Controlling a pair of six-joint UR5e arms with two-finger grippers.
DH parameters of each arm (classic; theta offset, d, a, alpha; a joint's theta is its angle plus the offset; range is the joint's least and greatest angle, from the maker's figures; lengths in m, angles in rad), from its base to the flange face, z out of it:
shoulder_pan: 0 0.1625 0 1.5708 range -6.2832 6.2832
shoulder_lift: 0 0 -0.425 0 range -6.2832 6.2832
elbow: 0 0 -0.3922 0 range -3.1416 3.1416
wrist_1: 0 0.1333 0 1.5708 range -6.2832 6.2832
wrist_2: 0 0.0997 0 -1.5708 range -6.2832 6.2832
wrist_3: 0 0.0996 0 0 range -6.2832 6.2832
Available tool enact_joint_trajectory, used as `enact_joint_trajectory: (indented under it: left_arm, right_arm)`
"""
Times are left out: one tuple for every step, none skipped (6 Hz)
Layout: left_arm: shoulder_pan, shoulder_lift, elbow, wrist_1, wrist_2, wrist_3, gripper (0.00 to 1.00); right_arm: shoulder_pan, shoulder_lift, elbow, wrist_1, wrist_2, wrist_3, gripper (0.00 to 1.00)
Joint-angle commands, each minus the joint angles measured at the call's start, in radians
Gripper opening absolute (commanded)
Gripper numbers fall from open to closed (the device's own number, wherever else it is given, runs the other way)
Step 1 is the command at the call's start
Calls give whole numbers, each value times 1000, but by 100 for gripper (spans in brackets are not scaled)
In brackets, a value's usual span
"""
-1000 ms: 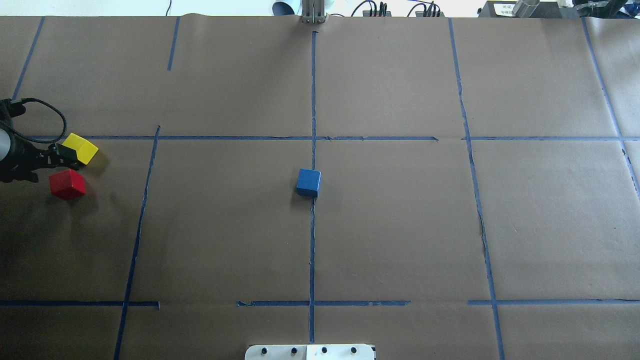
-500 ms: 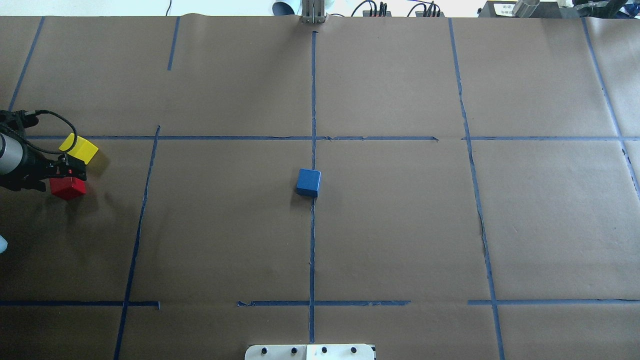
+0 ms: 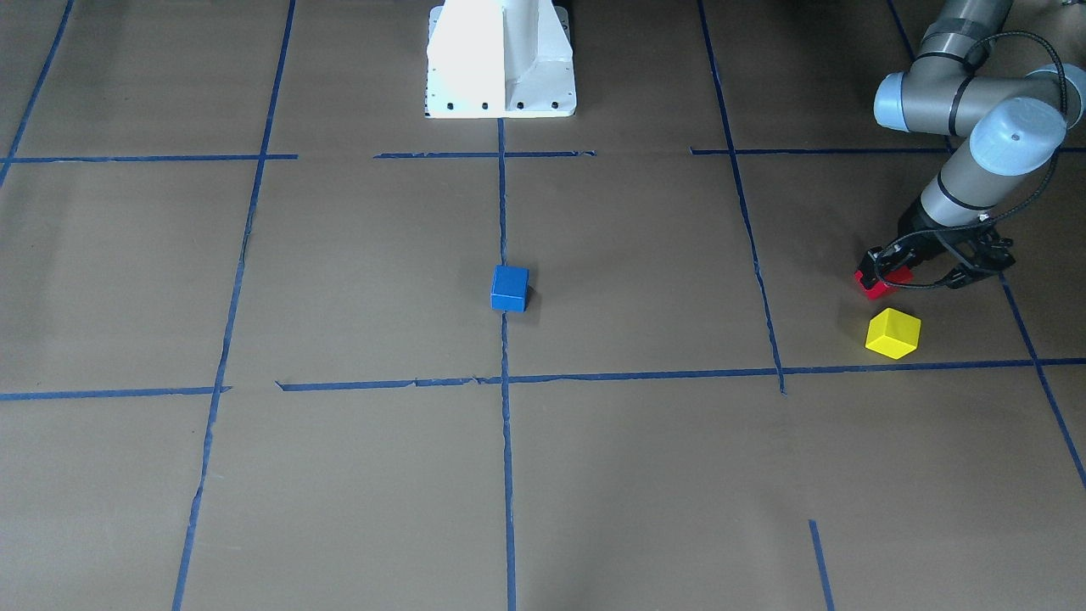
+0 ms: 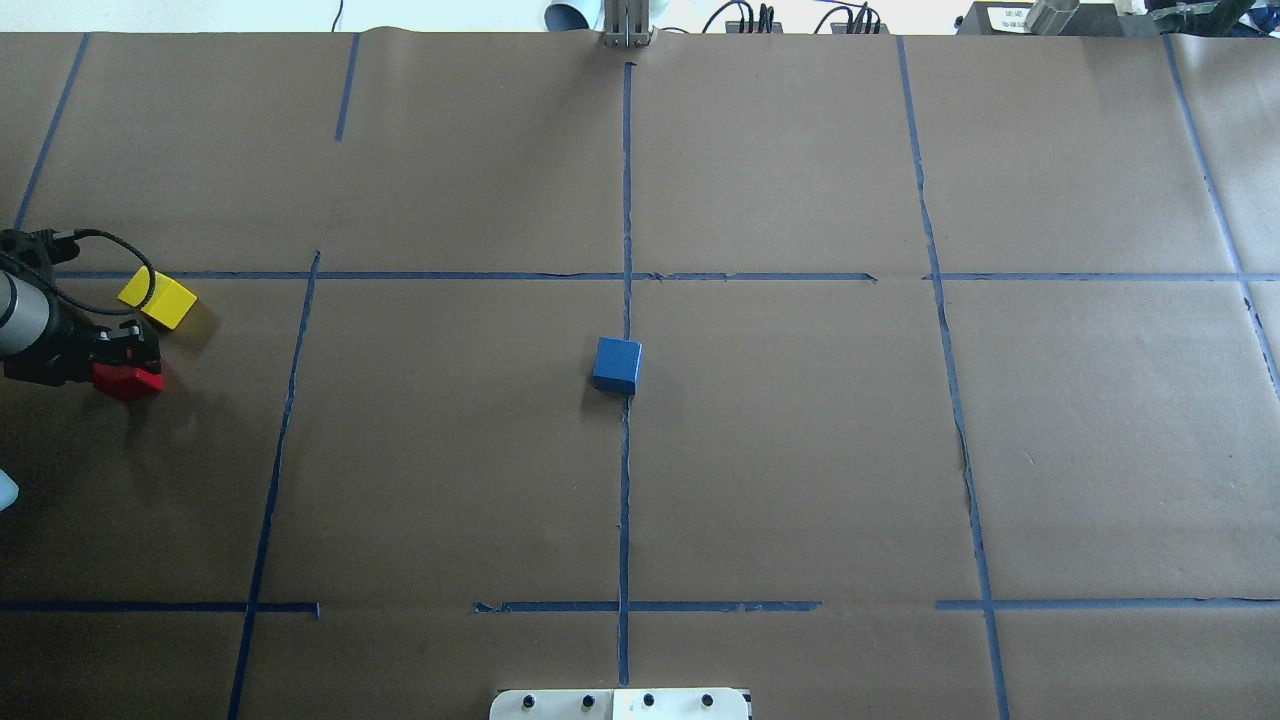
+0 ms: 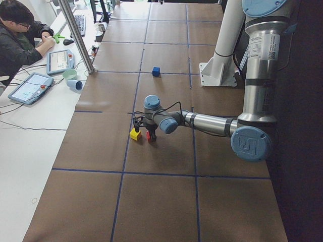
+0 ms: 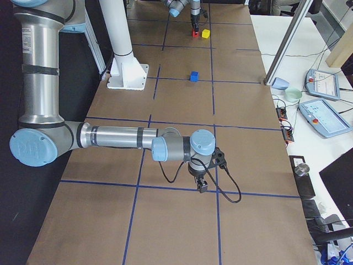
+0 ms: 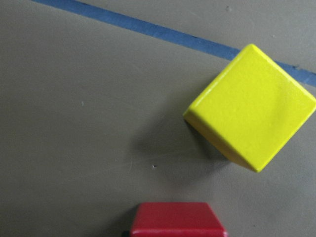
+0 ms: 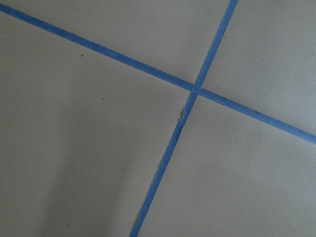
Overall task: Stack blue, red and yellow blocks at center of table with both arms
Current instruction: 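Reach the left gripper to the red block and grasp it, then carry the red block with the left gripper above the blue block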
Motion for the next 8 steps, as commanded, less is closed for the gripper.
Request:
enact_joint_trajectory:
  left_arm:
    - [0,-5,-110,21,-45,0,3]
    - [22,-25,-192,61,-46,0,3]
    - [108,-116,-282,221,-15,0,3]
    - [187,-325,-303,470,17,0,3]
    - [260,-461,-289,575,81,7,3]
    - [319,-573,-238,589,164,9,3]
    - [327,-703,-114,590,177,7,3]
    - [327,-811,18,583,181,9,3]
  right_arm:
    - [0,0,-1,0,0,0,100]
    - [0,0,-3,0,0,0,100]
    - [0,-3,-3,0,2,0,100]
    - [0,-3,-3,0,2,0,100]
    - [0,-3,-4,0,2,0,100]
    - [0,-3,-4,0,2,0,100]
    - [0,-3,-4,0,14,0,100]
    - [0,-3,-4,0,15,0,100]
